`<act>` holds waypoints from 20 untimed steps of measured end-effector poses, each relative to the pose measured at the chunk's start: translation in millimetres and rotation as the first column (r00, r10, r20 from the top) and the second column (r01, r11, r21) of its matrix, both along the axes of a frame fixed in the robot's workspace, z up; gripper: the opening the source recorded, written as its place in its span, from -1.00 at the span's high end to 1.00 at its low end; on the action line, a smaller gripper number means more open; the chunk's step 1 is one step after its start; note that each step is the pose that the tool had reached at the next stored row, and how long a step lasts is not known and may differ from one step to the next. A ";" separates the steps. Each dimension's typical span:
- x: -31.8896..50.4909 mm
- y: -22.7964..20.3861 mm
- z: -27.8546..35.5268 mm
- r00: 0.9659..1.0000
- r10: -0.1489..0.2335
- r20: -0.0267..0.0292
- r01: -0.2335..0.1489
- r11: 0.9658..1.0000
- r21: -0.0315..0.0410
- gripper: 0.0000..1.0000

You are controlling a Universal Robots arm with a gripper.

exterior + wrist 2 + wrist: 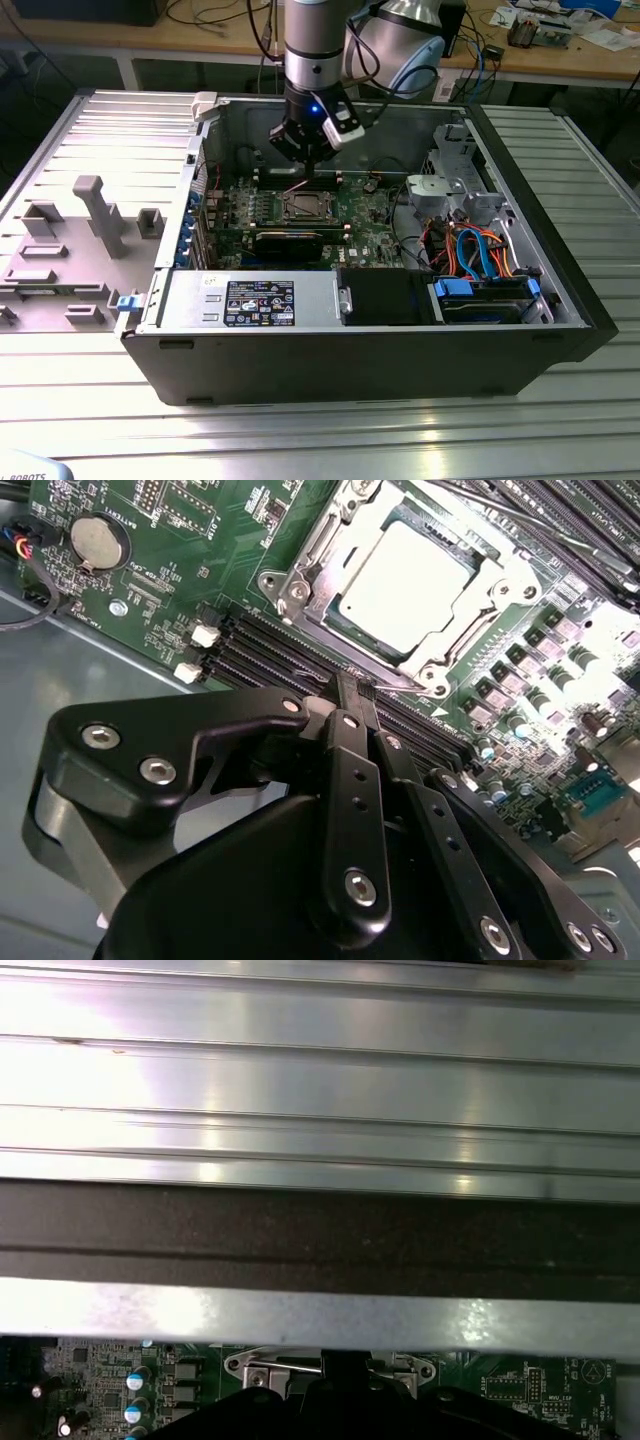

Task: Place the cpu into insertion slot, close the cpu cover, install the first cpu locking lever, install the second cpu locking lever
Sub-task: 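Install the first cpu locking lever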

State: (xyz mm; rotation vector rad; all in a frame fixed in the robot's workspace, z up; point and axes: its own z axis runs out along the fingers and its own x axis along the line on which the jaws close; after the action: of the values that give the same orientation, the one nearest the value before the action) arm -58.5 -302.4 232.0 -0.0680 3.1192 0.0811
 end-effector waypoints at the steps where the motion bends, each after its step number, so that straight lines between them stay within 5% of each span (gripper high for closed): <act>1: 0.3 0.0 -0.1 1.000 0.000 0.000 0.000 1.000 0.000 0.79; 20: 5.5 0.4 -1.4 1.000 0.000 0.000 0.000 1.000 0.000 0.79</act>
State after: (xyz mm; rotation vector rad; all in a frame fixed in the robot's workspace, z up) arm -53.0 -302.0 230.6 -0.0680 3.1192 0.0811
